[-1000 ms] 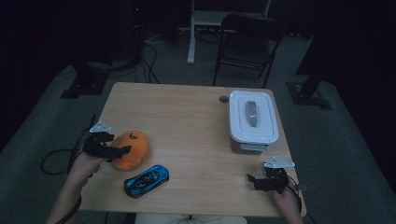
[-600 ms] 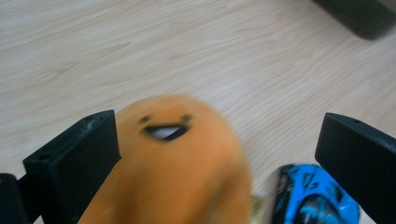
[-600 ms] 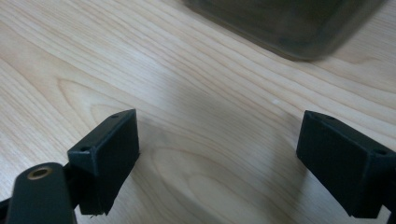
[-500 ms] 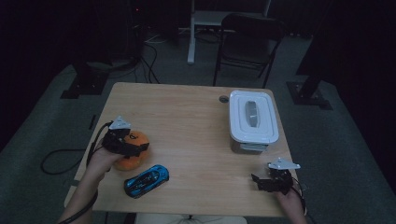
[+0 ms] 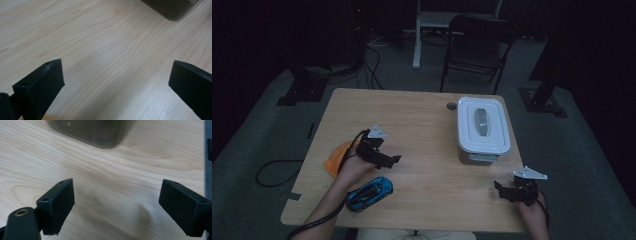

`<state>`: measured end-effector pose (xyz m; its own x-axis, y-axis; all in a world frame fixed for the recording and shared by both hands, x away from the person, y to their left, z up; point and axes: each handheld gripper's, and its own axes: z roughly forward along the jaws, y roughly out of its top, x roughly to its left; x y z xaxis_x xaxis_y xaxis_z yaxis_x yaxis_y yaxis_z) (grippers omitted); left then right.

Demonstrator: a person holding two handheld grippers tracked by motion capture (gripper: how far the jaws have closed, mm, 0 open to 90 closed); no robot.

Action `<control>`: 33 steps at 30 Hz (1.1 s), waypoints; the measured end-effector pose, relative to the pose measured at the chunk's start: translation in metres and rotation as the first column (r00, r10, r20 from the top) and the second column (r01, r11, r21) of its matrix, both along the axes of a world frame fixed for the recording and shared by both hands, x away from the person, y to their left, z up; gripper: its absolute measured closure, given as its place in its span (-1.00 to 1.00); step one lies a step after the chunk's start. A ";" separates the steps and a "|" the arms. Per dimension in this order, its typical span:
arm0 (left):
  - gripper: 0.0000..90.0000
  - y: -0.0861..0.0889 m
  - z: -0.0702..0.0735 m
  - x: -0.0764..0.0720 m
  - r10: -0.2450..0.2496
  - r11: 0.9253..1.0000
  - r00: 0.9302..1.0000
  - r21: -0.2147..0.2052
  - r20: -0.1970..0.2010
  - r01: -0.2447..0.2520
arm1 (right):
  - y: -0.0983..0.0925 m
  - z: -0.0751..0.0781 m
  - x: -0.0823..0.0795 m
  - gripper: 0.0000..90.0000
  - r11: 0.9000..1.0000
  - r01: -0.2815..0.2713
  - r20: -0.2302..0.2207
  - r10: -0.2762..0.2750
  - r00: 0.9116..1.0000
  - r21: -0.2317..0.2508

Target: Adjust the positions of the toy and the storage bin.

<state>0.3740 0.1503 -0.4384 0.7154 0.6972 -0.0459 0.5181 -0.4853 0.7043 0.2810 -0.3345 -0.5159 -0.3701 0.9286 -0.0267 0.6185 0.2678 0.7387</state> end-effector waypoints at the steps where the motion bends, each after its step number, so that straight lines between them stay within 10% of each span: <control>1: -0.99 -0.004 -0.002 0.002 -0.004 1.000 1.000 0.000 -0.001 0.004 | -0.002 0.000 0.001 -0.72 1.000 0.008 0.001 -0.008 1.000 0.002; 14: -0.99 -0.051 -0.023 0.034 -0.022 0.999 1.000 -0.048 -0.001 0.022 | -0.023 -0.004 0.023 -0.72 0.992 0.125 -0.005 -0.125 0.992 -0.005; 33: -0.99 -0.113 -0.042 0.079 -0.031 0.999 0.999 0.016 -0.017 0.031 | -0.042 -0.006 0.069 -0.72 0.974 0.228 -0.012 -0.228 0.974 0.000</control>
